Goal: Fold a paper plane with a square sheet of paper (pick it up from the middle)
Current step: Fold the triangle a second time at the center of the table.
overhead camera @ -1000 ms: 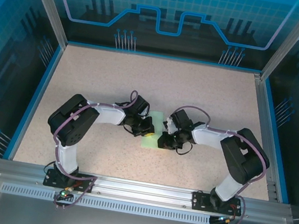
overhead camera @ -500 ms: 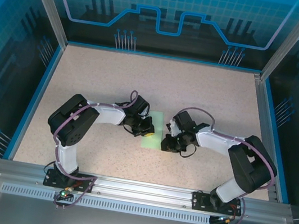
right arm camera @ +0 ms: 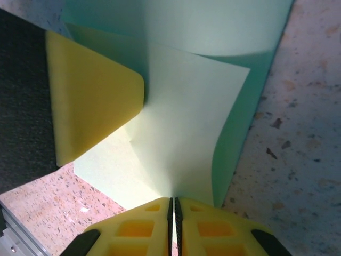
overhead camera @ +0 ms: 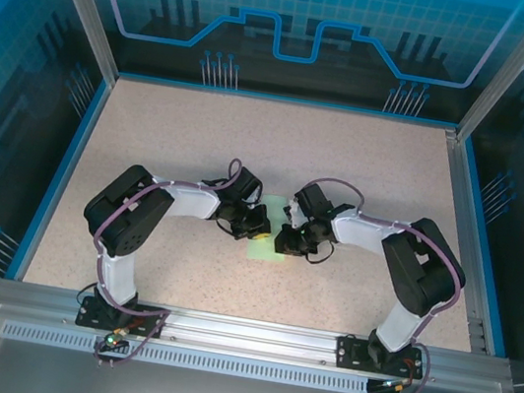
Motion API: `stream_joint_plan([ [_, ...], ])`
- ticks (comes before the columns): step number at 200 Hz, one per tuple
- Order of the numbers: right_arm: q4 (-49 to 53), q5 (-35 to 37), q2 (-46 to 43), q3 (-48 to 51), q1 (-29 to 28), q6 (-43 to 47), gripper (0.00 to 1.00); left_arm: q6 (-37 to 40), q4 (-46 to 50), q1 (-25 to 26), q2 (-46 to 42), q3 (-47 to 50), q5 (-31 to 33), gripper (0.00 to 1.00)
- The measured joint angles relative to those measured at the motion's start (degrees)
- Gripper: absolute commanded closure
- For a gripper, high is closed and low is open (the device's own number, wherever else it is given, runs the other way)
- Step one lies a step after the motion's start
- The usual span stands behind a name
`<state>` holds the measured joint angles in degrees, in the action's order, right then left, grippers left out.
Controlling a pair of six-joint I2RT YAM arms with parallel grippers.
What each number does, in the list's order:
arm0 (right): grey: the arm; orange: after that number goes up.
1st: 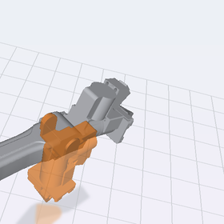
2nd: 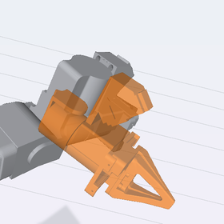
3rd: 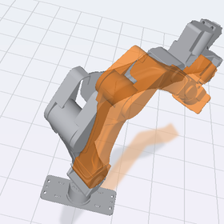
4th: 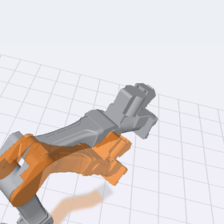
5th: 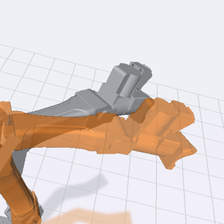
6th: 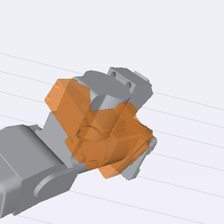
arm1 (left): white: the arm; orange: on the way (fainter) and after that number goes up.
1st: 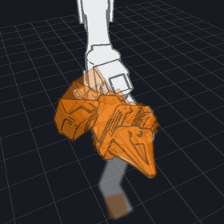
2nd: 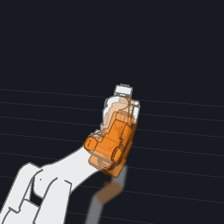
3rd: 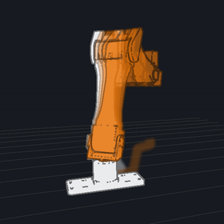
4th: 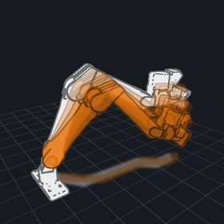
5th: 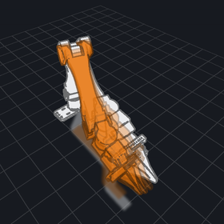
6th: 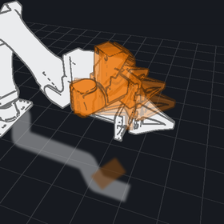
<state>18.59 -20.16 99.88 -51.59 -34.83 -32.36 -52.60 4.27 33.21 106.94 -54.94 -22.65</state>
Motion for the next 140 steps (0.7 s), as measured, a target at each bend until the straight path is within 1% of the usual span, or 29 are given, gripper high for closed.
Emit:
stream_joint_plan([
  [56, 0.7, 1.1, -0.1, 0.1, 0.0, 0.7, 0.88, 0.0, 0.2, 0.0, 0.0, -0.1, 0.0, 0.94],
  [93, 1.6, 1.0, -1.7, -0.3, -0.2, 0.7, 0.88, 0.0, 0.2, 0.0, 0.0, -0.1, 0.0, 0.94],
  [140, 1.5, 1.1, -0.7, -0.7, -0.8, 0.7, 0.88, 0.0, 0.7, 0.1, 0.0, -0.4, 0.1, 0.94],
])
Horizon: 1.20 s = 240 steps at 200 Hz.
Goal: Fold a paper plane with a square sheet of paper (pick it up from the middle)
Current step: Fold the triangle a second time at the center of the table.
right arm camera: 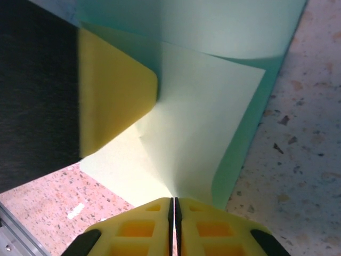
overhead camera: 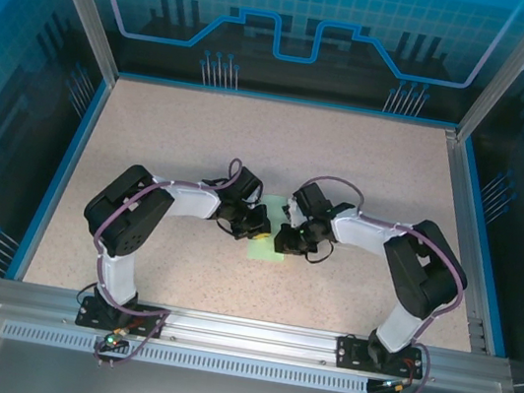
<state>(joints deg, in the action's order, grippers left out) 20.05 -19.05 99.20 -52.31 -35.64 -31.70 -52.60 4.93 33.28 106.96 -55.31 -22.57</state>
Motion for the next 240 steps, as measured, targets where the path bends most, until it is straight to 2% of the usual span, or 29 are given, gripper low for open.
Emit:
stream_joint_plan([
  [53, -0.9, 0.6, -0.2, 1.8, 0.0, 0.0, 0.89, 0.0, 0.6, 0.0, 0.0, -0.4, 0.0, 0.93],
  [122, -2.2, 0.6, -0.8, 3.0, 0.1, -0.3, 0.89, 0.2, -2.9, 0.2, -1.2, 1.5, -1.5, 0.85],
  [174, -2.1, 0.6, -0.8, 3.0, 0.1, -0.7, 0.9, -1.0, -6.9, 3.4, -4.2, 5.1, -2.4, 0.87],
  [240, -2.2, 0.6, -0.8, 3.1, 0.1, -1.3, 0.9, -3.1, -8.5, 4.2, -4.2, 6.7, -2.1, 0.9],
])
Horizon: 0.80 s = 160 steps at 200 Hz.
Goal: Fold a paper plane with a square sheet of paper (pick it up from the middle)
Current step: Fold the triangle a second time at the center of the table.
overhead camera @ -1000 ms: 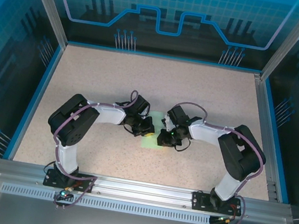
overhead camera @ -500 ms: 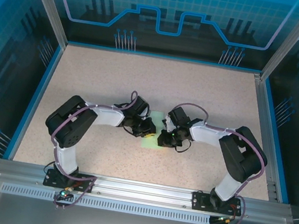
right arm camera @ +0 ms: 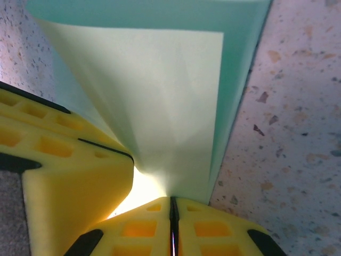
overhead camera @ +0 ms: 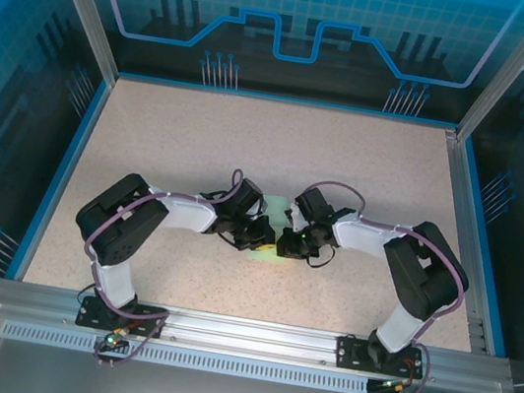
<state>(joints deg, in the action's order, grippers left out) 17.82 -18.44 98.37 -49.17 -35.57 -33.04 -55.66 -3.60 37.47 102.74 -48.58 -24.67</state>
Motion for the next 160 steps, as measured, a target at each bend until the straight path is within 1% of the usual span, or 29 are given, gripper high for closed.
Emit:
stream_joint_plan([
  [56, 0.0, 0.2, 0.0, 0.0, 0.0, 0.0, 0.9, 0.2, 0.3, 0.1, 0.8, 0.0, 3.2, 0.92],
  [126, 0.3, 0.5, 0.1, 0.0, 0.0, 0.5, 0.9, 1.1, 0.5, -0.2, 0.8, 0.0, 3.4, 0.92],
  [160, 0.5, 0.6, 0.3, -0.1, 0.0, 1.1, 0.9, 2.3, 0.9, -1.2, 0.8, -0.2, 3.4, 0.92],
])
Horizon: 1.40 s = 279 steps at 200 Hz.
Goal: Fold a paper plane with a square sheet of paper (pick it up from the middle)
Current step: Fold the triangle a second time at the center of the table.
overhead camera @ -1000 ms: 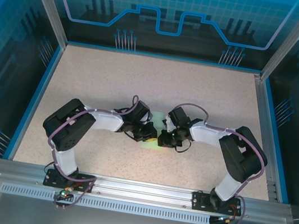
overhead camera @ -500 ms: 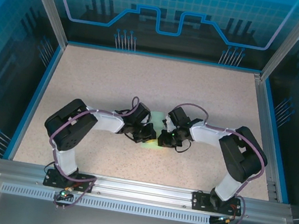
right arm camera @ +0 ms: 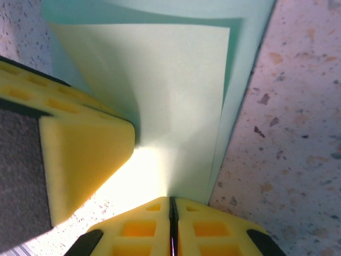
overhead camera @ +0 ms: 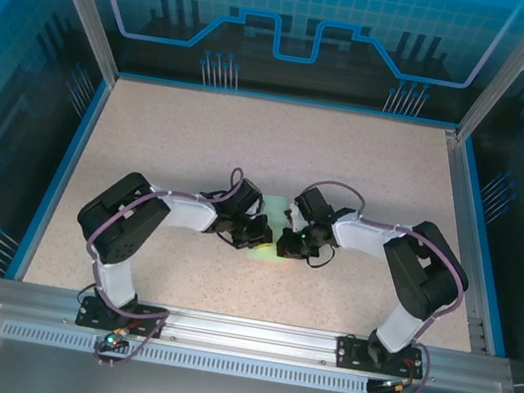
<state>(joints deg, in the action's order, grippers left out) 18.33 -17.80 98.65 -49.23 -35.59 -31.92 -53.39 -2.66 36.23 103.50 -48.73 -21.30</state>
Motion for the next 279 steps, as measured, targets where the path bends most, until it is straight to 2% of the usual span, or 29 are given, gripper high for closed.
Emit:
stream_joint_plan([
  [77, 0.9, 0.1, 0.5, -0.7, 0.0, 0.3, 0.9, 3.1, 3.3, -5.3, 0.0, -1.4, 0.3, 0.91],
  [158, 1.4, 0.1, 0.7, -1.1, 0.0, 0.4, 0.9, 8.9, 10.5, -11.0, -0.2, -4.9, 5.7, 0.91],
  [182, 1.4, 0.1, 0.7, -1.1, 0.0, 0.4, 0.9, 10.1, 12.8, -11.7, -3.1, -5.2, 7.0, 0.9],
  [226, 1.4, 0.1, 0.7, -1.1, 0.0, 0.4, 0.9, 9.9, 12.3, -9.7, -10.5, -5.2, 5.8, 0.9],
  [279, 1.4, 0.1, 0.7, -1.1, 0.0, 0.4, 0.91, 7.7, 8.3, -3.2, -5.0, -5.1, 1.5, 0.91],
])
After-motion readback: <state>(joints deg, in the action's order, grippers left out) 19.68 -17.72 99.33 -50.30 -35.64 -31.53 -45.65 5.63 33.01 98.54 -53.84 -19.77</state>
